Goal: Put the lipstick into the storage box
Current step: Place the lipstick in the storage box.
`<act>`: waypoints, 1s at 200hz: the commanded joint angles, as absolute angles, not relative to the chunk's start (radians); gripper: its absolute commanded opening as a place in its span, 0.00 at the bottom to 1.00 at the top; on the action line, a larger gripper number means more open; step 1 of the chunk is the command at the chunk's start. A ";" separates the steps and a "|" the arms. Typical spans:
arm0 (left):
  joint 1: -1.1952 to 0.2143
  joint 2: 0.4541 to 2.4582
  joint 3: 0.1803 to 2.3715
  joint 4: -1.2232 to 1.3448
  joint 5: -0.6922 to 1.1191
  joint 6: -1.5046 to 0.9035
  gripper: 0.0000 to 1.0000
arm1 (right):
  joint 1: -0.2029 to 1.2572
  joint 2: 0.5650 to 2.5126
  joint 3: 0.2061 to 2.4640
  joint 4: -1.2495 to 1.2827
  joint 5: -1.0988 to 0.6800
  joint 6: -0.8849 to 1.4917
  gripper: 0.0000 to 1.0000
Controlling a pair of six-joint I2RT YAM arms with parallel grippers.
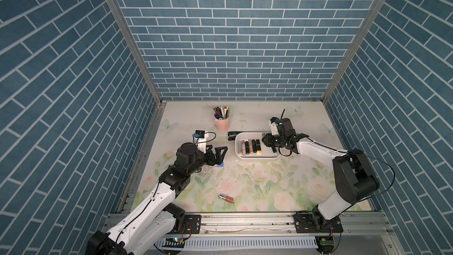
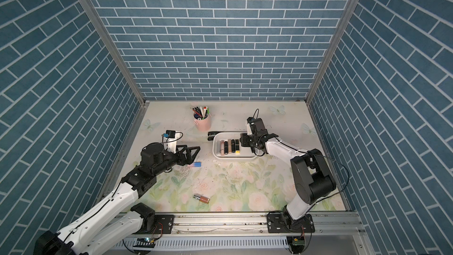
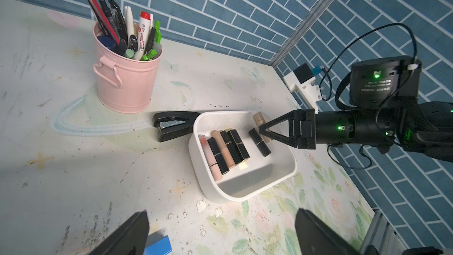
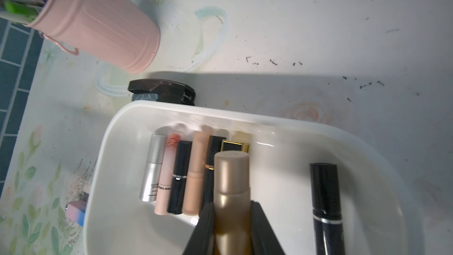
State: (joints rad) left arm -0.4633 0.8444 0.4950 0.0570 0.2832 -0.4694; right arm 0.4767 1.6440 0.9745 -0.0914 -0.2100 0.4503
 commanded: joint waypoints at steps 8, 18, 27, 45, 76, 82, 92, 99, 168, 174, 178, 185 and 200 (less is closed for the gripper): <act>-0.466 0.853 0.505 -0.014 0.225 -0.443 1.00 | 0.459 1.687 0.990 -0.090 -0.235 0.483 0.15; -0.466 0.862 0.506 -0.036 0.211 -0.435 1.00 | 0.455 1.699 0.988 -0.083 -0.238 0.483 0.15; -0.466 0.876 0.535 -0.053 0.203 -0.423 1.00 | 0.453 1.710 0.984 -0.076 -0.242 0.485 0.15; -0.466 0.900 0.557 -0.080 0.195 -0.402 1.00 | 0.450 1.731 0.979 -0.062 -0.256 0.488 0.16; -0.466 0.928 0.581 -0.105 0.189 -0.373 1.00 | 0.448 1.771 0.983 -0.042 -0.279 0.488 0.18; -0.467 0.932 0.584 -0.106 0.187 -0.372 1.00 | 0.448 1.780 0.988 -0.040 -0.284 0.488 0.18; -0.466 0.936 0.584 -0.107 0.187 -0.370 0.99 | 0.446 1.793 0.994 -0.035 -0.293 0.487 0.19; -0.466 0.937 0.585 -0.108 0.189 -0.370 1.00 | 0.446 1.802 0.998 -0.031 -0.300 0.488 0.19; -0.467 0.934 0.574 -0.110 0.188 -0.373 1.00 | 0.445 1.836 1.011 -0.007 -0.316 0.500 0.32; -0.466 0.934 0.573 -0.110 0.187 -0.373 1.00 | 0.445 1.836 1.010 -0.005 -0.316 0.501 0.34; -0.467 0.932 0.571 -0.110 0.187 -0.373 1.00 | 0.445 1.833 1.009 -0.005 -0.315 0.502 0.35; -0.466 0.933 0.570 -0.110 0.186 -0.373 0.99 | 0.445 1.829 1.008 -0.005 -0.313 0.503 0.37; -0.466 0.932 0.569 -0.109 0.186 -0.373 1.00 | 0.445 1.820 1.006 -0.009 -0.306 0.503 0.39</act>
State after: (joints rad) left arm -0.4633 0.9379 0.5625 -0.1005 0.1989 -0.3874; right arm 0.4484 1.8130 0.9905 -0.0059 -0.3073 0.4942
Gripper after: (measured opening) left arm 0.995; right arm 0.376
